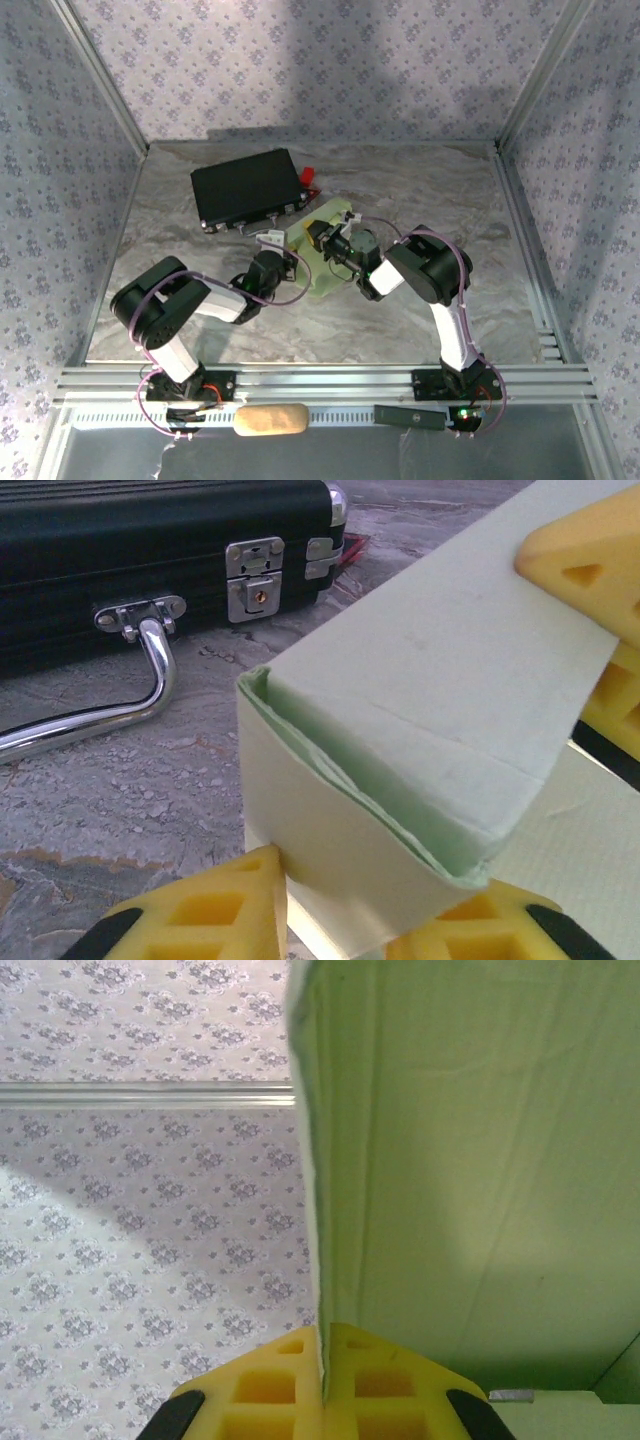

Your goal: Fold the paper box

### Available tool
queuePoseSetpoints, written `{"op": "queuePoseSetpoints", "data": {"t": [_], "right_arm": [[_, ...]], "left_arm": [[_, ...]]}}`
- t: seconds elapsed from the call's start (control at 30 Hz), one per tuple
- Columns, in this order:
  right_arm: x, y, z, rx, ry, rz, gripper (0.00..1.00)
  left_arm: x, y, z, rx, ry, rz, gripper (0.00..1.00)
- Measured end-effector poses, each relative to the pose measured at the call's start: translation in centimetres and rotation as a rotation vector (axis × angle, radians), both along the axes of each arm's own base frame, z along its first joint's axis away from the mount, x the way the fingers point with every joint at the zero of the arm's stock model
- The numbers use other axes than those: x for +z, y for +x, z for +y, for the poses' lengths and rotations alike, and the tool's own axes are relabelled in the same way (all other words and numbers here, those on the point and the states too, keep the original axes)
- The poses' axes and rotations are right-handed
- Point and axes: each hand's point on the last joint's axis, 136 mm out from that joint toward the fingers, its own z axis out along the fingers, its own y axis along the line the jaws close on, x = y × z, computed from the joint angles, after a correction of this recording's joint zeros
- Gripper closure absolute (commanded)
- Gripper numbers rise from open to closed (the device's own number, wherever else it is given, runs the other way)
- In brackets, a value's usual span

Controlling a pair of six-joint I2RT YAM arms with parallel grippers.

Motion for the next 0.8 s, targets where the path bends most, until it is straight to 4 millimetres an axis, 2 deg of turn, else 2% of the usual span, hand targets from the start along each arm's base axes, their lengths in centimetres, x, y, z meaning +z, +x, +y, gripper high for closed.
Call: {"op": "queuePoseSetpoints", "data": {"t": [0.2, 0.37, 0.43, 0.5, 0.57, 0.63, 0.7, 0.8], "right_arm": [[0.2, 0.2, 0.0, -0.012, 0.008, 0.001, 1.00], [0.2, 0.2, 0.0, -0.016, 0.012, 0.006, 0.97], [0.2, 0.2, 0.0, -0.018, 0.013, 0.007, 0.88], [0.1, 0.1, 0.0, -0.014, 0.012, 0.012, 0.73], [-0.7, -0.8, 0.3, 0.002, -0.008, 0.035, 0.59], [-1.6, -2.0, 0.1, 0.010, -0.042, 0.068, 0.53], [-1.5, -3.2, -0.4, 0.014, -0.074, 0.087, 0.48], [0.7, -4.3, -2.1, -0.007, -0.105, 0.075, 0.42]], "left_arm": [[0.0, 0.6, 0.1, 0.030, 0.007, -0.008, 0.87], [0.1, 1.0, 0.3, 0.056, 0.014, -0.008, 0.99], [0.1, 1.0, 0.2, 0.065, 0.021, -0.007, 1.00], [0.1, 1.1, 0.2, 0.083, 0.033, -0.003, 1.00], [0.2, 1.3, 0.4, 0.111, 0.043, 0.005, 1.00], [0.2, 1.3, 0.6, 0.128, 0.054, 0.019, 1.00], [0.3, 1.0, 0.9, 0.137, 0.065, 0.036, 1.00], [1.6, 0.7, 1.2, 0.146, 0.072, 0.063, 1.00]]}}
